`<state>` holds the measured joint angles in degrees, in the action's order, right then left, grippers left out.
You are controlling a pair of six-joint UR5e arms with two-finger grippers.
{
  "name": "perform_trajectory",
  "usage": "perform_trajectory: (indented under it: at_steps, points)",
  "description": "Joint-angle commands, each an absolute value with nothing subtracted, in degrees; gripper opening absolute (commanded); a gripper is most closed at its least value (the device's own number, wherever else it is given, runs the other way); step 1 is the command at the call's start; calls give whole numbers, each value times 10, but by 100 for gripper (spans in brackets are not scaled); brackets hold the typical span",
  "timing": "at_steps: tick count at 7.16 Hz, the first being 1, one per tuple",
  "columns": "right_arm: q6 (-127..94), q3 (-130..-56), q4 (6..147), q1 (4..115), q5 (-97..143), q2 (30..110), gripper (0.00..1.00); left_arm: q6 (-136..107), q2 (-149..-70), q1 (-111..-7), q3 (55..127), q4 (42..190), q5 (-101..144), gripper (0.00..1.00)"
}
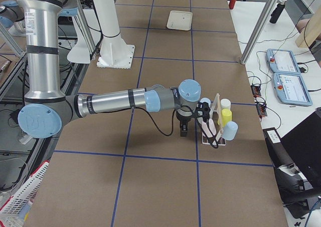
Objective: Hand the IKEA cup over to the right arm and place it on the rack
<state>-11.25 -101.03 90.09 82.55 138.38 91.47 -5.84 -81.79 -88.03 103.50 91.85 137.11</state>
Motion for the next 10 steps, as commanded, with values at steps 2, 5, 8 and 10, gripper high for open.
perform_trajectory:
  at_steps: [2,5,8,10]
  points:
    - [-110,-1007,901,826,1384,947,99,-63,-811,-888,1030,909,1423,100]
    - [-113,-988,901,826,1381,946,99,-63,-812,-894,1026,909,1419,100]
    - [-114,-986,903,833,1381,951,99,-63,-809,-895,1027,910,1420,100]
    - [-114,-991,901,840,1381,945,99,-63,-813,-895,1031,910,1419,100]
